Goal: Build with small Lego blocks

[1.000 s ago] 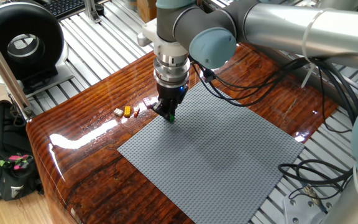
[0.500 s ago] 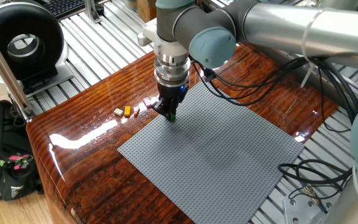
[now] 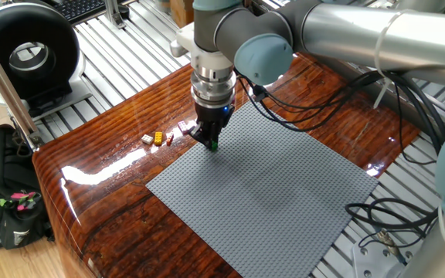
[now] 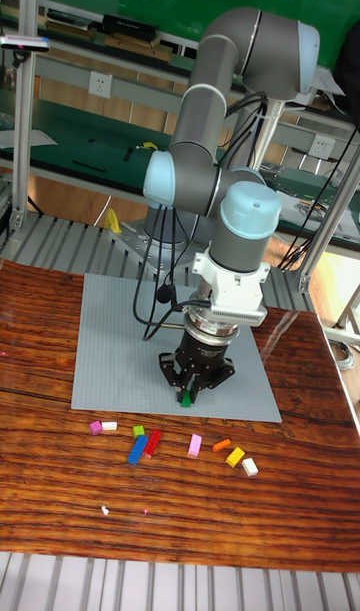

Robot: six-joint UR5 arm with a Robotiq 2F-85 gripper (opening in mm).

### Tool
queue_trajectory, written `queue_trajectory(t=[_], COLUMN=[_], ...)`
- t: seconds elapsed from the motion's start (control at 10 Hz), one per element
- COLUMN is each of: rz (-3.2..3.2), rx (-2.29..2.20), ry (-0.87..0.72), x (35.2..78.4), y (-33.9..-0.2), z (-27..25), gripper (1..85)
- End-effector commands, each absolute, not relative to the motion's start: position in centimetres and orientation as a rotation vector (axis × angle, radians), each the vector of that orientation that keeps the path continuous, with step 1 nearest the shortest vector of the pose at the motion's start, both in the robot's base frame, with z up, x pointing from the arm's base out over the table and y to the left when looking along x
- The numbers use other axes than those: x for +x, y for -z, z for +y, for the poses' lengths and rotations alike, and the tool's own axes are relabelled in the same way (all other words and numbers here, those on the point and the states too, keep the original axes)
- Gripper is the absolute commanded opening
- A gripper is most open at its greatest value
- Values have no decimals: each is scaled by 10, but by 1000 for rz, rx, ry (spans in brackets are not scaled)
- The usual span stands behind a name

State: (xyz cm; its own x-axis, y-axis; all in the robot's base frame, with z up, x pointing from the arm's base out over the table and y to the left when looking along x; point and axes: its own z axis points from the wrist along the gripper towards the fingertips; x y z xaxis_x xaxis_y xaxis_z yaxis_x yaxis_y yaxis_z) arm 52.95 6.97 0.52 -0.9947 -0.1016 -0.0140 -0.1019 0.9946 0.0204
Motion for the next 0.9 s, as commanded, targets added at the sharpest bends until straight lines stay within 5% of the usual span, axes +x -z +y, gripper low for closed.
queue_trajectory(t=[0.0, 0.8], rz=[3127, 3137], rx=[-145, -160], ry=[-44, -45], x=[529, 527], y=[-5, -5], z=[71, 71], gripper=[17, 17])
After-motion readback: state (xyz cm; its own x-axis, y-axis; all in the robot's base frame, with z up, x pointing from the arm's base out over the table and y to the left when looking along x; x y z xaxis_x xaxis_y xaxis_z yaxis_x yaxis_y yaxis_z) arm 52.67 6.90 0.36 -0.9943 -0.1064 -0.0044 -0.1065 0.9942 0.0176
